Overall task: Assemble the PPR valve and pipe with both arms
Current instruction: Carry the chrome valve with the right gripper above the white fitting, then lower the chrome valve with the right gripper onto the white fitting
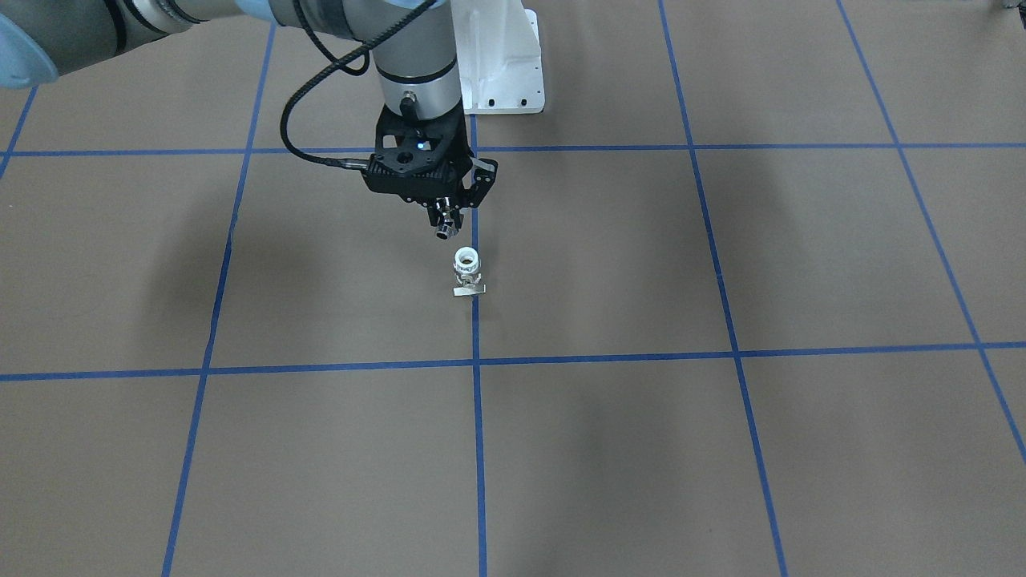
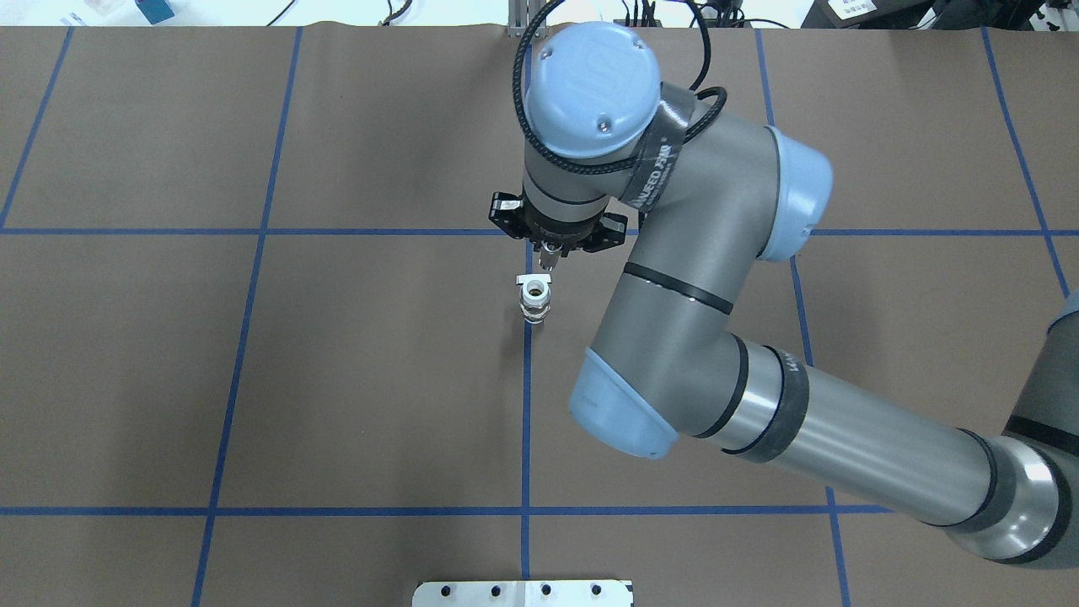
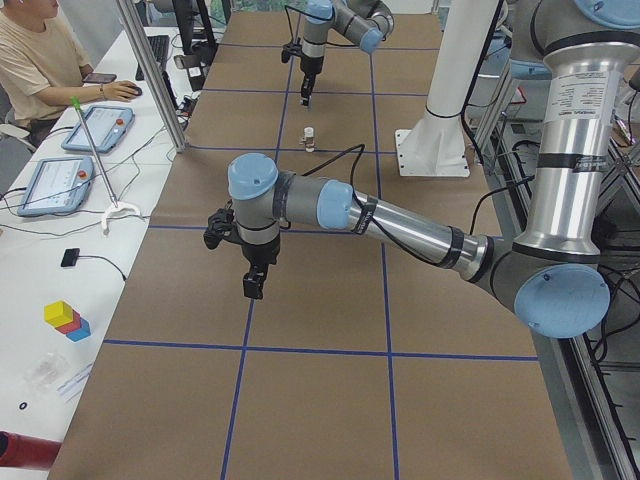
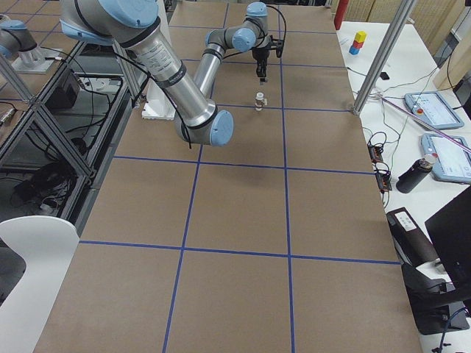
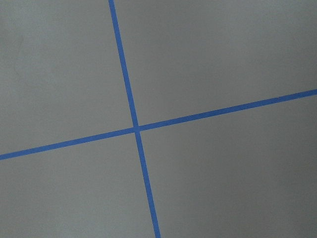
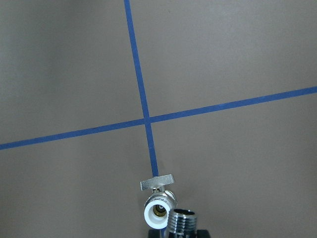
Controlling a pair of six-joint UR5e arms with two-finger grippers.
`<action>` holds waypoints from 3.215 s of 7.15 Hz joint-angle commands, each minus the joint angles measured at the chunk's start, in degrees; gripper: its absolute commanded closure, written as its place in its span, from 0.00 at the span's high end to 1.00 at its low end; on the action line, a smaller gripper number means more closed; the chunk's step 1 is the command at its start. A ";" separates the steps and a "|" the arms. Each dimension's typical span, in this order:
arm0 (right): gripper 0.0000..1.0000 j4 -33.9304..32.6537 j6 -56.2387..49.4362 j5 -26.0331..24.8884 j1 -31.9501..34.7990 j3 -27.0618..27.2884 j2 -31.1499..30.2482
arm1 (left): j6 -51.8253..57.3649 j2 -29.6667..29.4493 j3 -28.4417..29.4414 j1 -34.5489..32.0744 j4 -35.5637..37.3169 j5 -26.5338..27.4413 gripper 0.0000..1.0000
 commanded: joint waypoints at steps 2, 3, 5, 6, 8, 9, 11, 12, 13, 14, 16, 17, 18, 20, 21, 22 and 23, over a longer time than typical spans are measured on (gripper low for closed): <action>0.00 0.14 0.33 -2.97 -2.30 -4.39 1.24 | -0.09 -0.08 0.00 0.08 0.00 0.00 1.00; 0.00 1.45 0.33 -3.32 -2.56 -5.26 1.06 | -0.17 -0.08 0.09 0.08 0.00 0.00 1.00; 0.00 3.04 0.33 -4.03 -3.17 -6.50 0.97 | -0.09 -0.08 0.08 0.08 0.00 0.00 1.00; 0.00 3.04 0.33 -4.03 -3.18 -6.50 1.15 | -0.09 -0.08 0.00 0.08 0.00 0.00 1.00; 0.00 3.04 0.24 -4.12 -3.18 -6.50 0.97 | -0.09 -0.08 0.09 0.08 0.00 0.00 1.00; 0.00 4.69 0.24 -4.81 -3.18 -6.67 0.71 | -0.09 -0.08 0.17 0.08 0.00 0.00 1.00; 0.00 6.29 0.24 -5.08 -3.18 -7.47 0.80 | -0.09 -0.08 0.17 0.08 0.00 0.00 1.00; 0.00 6.21 0.24 -5.08 -3.18 -7.55 0.71 | -0.09 -0.08 0.17 0.08 0.00 0.00 1.00; 0.00 6.21 0.24 -5.17 -3.18 -7.47 0.45 | -0.09 -0.08 0.17 0.08 0.00 0.00 1.00; 0.00 6.20 0.24 -5.34 -3.18 -7.47 0.45 | -0.09 -0.08 0.17 0.08 0.00 0.00 1.00; 0.00 6.20 0.24 -5.52 -3.26 -7.47 0.45 | -0.09 -0.08 0.17 0.17 0.00 0.00 1.00; 0.00 6.20 0.24 -5.52 -3.35 -7.47 0.53 | -0.09 -0.08 0.17 0.08 0.00 0.00 1.00; 0.00 6.20 0.24 -5.61 -3.79 -7.55 0.19 | -0.17 -0.08 0.17 0.08 0.00 0.00 1.00; 0.00 6.20 0.24 -5.79 -3.97 -7.56 0.01 | -0.17 -0.08 0.17 0.17 0.00 0.00 1.00; 0.00 6.20 0.24 -5.96 -3.97 -7.56 0.01 | -0.17 -0.08 0.17 0.08 0.00 0.00 1.00; 0.00 6.20 0.24 -6.14 -3.97 -7.56 0.01 | -0.09 -0.08 0.17 0.16 0.00 0.00 1.00; 0.00 6.20 0.24 -6.14 -4.05 -7.56 -0.08 | -0.09 -0.08 0.17 0.17 0.00 0.00 1.00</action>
